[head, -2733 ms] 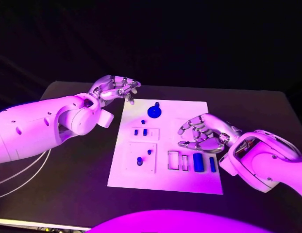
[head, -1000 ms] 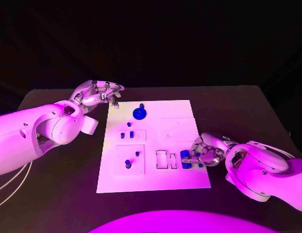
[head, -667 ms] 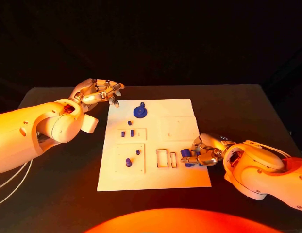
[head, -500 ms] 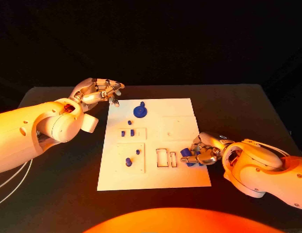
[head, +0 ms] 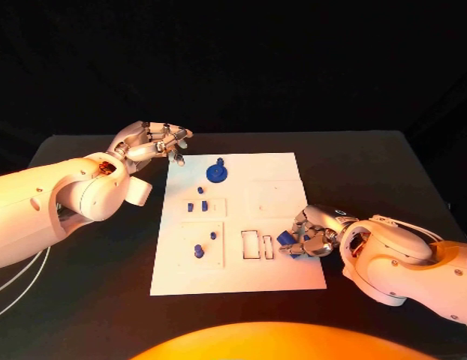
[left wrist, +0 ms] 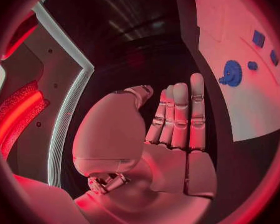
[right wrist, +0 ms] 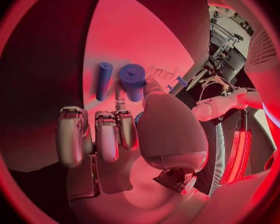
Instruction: Assemble the parts on the task board
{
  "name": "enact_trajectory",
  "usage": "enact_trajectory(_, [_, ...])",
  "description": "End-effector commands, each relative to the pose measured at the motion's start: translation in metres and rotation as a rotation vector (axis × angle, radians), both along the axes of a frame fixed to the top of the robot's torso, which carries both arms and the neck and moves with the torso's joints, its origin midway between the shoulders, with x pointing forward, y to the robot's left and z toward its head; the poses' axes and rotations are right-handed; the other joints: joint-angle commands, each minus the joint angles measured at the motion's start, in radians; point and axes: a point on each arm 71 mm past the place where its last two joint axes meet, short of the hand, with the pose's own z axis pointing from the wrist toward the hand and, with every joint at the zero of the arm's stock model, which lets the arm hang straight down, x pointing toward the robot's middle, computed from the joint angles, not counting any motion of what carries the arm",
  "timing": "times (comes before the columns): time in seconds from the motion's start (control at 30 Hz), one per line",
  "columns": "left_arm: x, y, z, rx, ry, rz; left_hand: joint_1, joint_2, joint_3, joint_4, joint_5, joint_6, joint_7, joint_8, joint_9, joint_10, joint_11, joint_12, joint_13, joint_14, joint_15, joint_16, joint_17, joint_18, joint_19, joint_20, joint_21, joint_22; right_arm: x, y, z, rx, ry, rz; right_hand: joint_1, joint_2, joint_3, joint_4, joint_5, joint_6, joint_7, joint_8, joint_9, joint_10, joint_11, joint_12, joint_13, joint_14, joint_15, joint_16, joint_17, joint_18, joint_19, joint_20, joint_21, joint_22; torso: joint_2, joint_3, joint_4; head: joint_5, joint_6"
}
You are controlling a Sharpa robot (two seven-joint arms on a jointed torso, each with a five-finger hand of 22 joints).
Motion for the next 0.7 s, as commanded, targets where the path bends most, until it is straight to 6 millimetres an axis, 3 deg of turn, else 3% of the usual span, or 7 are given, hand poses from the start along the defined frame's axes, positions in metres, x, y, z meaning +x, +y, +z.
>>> enact_trajectory(0.03, [0.000, -0.002, 0.001, -0.012, -0.002, -0.012, -0.007, 0.000, -0.005, 0.002, 0.003, -0.007, -0.001, -0.002, -0.001, -0.006, 0.001, 0.006, -0.001, -0.007, -0.002, -0.006, 0.002, 0.014, 0.009, -0.001, -0.003, -0.001, -0.004, -0.003, -0.006, 0.034, 0.031, -0.049, 0.035, 0.045, 0.013, 0.001, 0.005, 0.011, -0.006, 0.010, 0.002, 0.030, -0.005, -0.001, 0.156, 0.097, -0.007, 0.003, 0.226, -0.019, 0.067, -0.008, 0.008, 0.202, 0.000, 0.0007, 0.0000, 0.001, 0.001])
enact_trajectory(0.43, [0.000, -0.002, 0.000, -0.011, 0.001, -0.013, -0.008, 0.001, -0.006, 0.002, 0.003, -0.007, -0.001, -0.002, -0.001, -0.006, 0.001, 0.006, -0.001, -0.007, -0.002, -0.007, 0.002, 0.014, 0.009, -0.001, -0.004, -0.001, -0.002, 0.008, 0.023, 0.226, 0.060, -0.116, -0.022, 0.058, 0.027, 0.002, 0.003, 0.039, -0.019, 0.031, 0.006, 0.034, -0.016, -0.001, 0.160, 0.097, -0.016, 0.003, 0.227, -0.020, 0.070, -0.016, 0.015, 0.207, -0.001, -0.0010, -0.0010, 0.000, 0.005])
enact_trajectory(0.7, [0.000, -0.003, 0.000, -0.012, 0.002, -0.017, -0.008, 0.001, -0.006, 0.002, 0.003, -0.007, -0.001, -0.002, -0.001, -0.006, 0.001, 0.006, -0.001, -0.007, -0.002, -0.007, 0.002, 0.014, 0.009, -0.001, -0.004, -0.001, -0.002, 0.026, 0.026, 0.251, 0.108, -0.078, -0.039, 0.060, 0.028, 0.002, 0.003, 0.041, -0.021, 0.035, 0.007, 0.035, -0.018, -0.001, 0.160, 0.097, -0.017, 0.004, 0.227, -0.020, 0.070, -0.017, 0.015, 0.207, 0.001, -0.0004, 0.0014, -0.001, 0.007])
